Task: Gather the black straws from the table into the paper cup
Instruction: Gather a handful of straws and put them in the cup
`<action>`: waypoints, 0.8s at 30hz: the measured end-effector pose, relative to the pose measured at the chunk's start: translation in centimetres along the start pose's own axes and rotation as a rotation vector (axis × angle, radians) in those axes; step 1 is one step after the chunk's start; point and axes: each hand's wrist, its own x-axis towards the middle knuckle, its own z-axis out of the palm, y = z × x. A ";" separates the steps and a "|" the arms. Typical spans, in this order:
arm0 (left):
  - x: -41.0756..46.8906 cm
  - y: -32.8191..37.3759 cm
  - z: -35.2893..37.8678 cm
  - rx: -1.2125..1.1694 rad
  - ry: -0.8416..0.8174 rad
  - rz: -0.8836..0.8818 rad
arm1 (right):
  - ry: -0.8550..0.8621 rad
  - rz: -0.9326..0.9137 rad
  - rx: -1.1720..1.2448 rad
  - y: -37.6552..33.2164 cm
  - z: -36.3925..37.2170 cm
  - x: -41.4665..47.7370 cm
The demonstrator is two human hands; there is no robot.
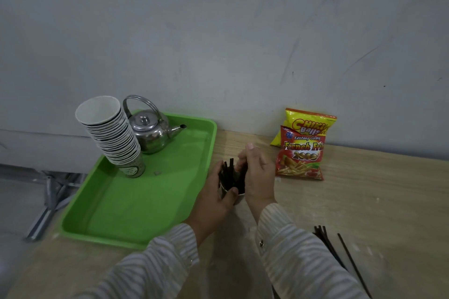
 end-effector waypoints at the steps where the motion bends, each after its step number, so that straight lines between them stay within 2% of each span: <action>1: 0.0 0.0 0.0 0.003 0.002 -0.002 | -0.003 -0.025 -0.068 0.1 -0.1 -0.1; 5: 0.0 0.3 -0.1 0.033 0.029 0.028 | -0.064 -0.182 -0.440 0.7 -0.5 -0.8; 10: 0.0 0.9 0.2 0.015 0.047 0.042 | -0.157 -0.349 -0.675 0.3 -1.0 -1.0; 15: -0.6 0.9 0.6 0.022 0.039 0.026 | -0.137 -0.261 -0.525 -1.8 -1.5 -1.0; 19: -1.6 2.5 0.6 0.079 0.097 0.093 | -0.105 -0.159 -0.347 -3.6 -2.2 -1.2; 24: -2.8 3.9 0.8 0.269 0.195 0.081 | -0.068 -0.168 -0.391 -4.9 -3.9 -2.3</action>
